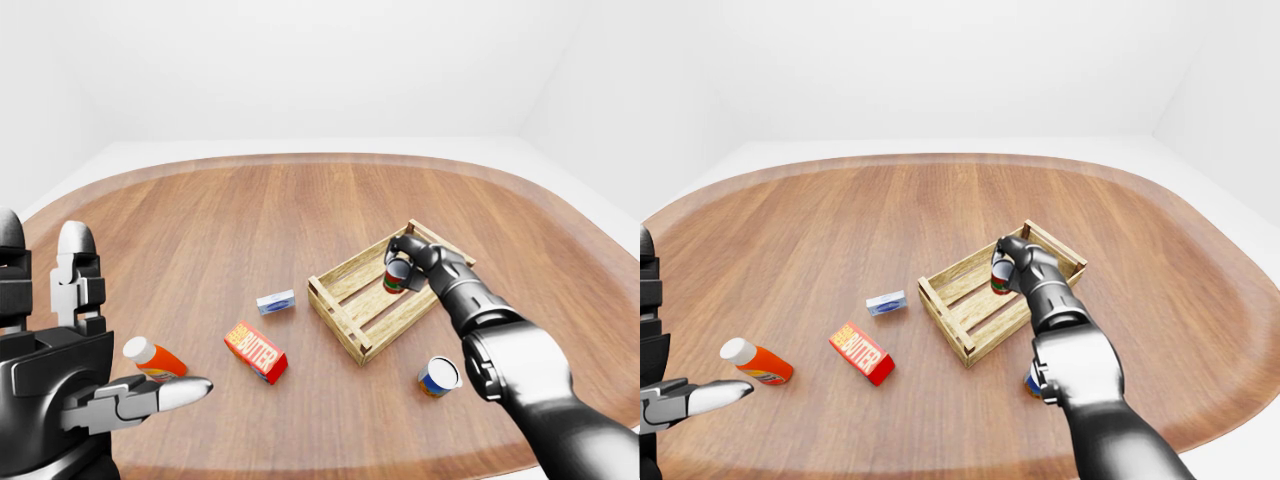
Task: Pick up the tomato sauce, and put it in the wooden tray.
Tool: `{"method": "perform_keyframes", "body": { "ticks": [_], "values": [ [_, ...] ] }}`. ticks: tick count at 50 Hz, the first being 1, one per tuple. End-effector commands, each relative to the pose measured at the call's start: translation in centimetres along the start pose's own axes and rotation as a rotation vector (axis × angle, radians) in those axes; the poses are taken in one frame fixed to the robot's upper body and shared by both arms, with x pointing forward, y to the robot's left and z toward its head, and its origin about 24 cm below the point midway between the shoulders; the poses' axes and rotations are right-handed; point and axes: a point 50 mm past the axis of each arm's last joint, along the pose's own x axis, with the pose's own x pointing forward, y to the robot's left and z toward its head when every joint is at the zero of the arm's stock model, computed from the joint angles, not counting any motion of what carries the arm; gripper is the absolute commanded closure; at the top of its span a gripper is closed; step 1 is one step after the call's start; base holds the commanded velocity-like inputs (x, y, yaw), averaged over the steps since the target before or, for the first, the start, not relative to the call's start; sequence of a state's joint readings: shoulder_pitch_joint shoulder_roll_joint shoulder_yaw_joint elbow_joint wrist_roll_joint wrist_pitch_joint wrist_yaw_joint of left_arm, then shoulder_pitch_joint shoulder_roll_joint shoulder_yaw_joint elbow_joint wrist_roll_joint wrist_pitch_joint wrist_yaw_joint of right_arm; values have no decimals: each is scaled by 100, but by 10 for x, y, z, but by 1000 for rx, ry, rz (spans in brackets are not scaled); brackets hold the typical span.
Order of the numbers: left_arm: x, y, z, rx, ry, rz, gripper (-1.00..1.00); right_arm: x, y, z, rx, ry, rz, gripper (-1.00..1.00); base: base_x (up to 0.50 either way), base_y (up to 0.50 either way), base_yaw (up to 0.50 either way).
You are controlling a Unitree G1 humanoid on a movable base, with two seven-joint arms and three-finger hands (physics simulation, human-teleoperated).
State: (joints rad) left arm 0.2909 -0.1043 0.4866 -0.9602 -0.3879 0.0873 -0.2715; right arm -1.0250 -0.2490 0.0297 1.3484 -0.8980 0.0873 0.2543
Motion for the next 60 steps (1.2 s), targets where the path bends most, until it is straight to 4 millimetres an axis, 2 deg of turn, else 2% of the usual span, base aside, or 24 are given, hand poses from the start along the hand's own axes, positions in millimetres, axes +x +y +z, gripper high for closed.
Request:
{"method": "perform_keyframes", "body": {
  "ticks": [1,5,17,60],
  "values": [
    [0,1,-1,0,0,2,-98,1,5,2,9,-5,-21,100,0,0,0],
    [1,1,-1,-1,-1,3,-98,2,13,-2,21,2,-12,100,0,0,0],
    [1,1,0,-1,-2,5,-98,3,19,-3,25,4,-3,100,0,0,0],
    [0,3,3,1,-14,10,-98,4,25,-6,28,12,11,100,0,0,0]
  ]
}}
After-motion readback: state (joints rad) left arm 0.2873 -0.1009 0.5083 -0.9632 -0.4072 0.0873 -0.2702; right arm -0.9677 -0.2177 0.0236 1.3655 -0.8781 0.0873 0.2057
